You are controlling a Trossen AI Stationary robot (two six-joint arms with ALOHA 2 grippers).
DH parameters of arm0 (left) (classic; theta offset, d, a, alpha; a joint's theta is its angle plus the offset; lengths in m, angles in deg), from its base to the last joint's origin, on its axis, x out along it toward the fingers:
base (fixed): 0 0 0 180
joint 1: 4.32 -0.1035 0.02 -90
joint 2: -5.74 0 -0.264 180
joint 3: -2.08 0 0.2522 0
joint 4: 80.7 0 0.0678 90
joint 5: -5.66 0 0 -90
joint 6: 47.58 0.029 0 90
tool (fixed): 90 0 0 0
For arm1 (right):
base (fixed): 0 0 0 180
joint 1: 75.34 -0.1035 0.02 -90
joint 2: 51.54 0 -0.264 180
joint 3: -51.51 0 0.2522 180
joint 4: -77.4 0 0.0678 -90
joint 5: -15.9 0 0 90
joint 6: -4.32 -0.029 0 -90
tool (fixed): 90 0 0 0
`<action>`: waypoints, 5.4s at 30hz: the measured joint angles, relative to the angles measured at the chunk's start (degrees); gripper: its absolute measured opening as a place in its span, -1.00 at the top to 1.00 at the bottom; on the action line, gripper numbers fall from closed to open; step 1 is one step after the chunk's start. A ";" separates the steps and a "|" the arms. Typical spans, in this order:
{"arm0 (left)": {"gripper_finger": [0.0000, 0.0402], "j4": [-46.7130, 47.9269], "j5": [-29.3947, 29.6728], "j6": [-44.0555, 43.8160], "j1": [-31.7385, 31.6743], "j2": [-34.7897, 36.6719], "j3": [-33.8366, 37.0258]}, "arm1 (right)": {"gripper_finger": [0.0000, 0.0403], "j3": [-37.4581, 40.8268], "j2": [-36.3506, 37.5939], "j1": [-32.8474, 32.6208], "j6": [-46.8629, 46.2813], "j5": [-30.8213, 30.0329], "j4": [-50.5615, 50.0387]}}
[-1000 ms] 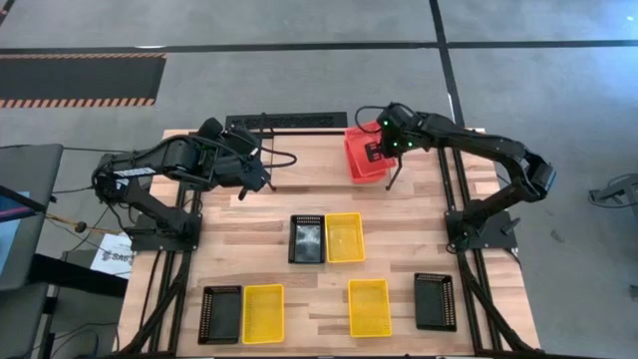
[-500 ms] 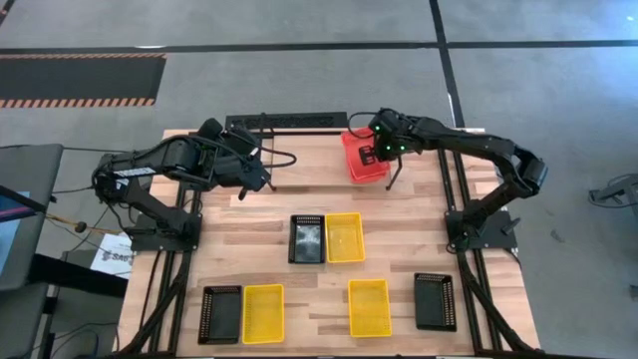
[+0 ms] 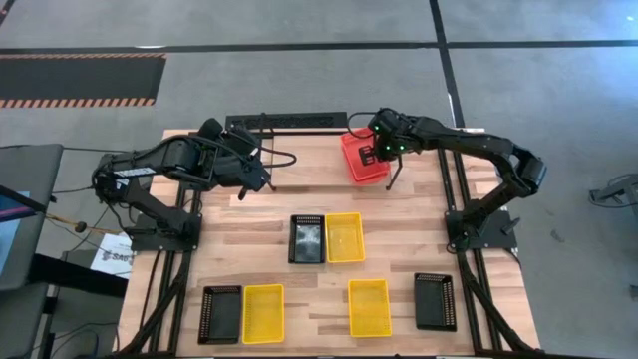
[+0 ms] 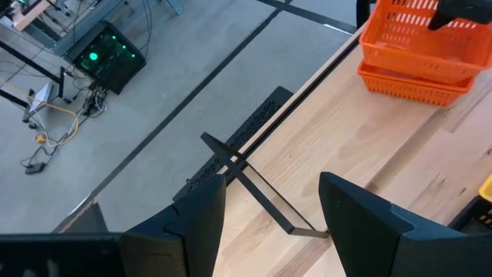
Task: Stack baskets on shelf by color
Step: Stack the orange bin on top of the other stacked orange bins on the shelf, then put the bottom left yellow bin on the shelf
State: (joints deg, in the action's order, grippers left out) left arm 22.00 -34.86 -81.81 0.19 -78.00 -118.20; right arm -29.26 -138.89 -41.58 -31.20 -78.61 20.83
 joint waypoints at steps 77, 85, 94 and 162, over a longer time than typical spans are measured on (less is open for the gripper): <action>0.00 -0.15 -2.18 -2.03 0.00 0.02 0.00 | 0.99 -20.84 -14.97 -16.74 18.96 5.70 -1.85; 0.00 -0.15 -2.74 -2.05 0.01 0.02 0.00 | 0.99 -40.13 -27.42 -14.39 27.88 3.84 -14.08; 0.00 -0.13 -2.75 -2.05 0.00 0.02 0.00 | 1.00 -53.16 -37.08 -13.41 34.50 0.39 -28.90; 0.00 0.09 -5.52 -2.38 0.01 0.02 0.00 | 1.00 -64.90 -33.48 -11.94 37.54 -5.49 -40.46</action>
State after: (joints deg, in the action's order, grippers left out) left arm 22.09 -40.38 -84.19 0.20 -77.98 -118.20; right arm -94.16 -172.37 -53.52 6.33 -84.11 -19.63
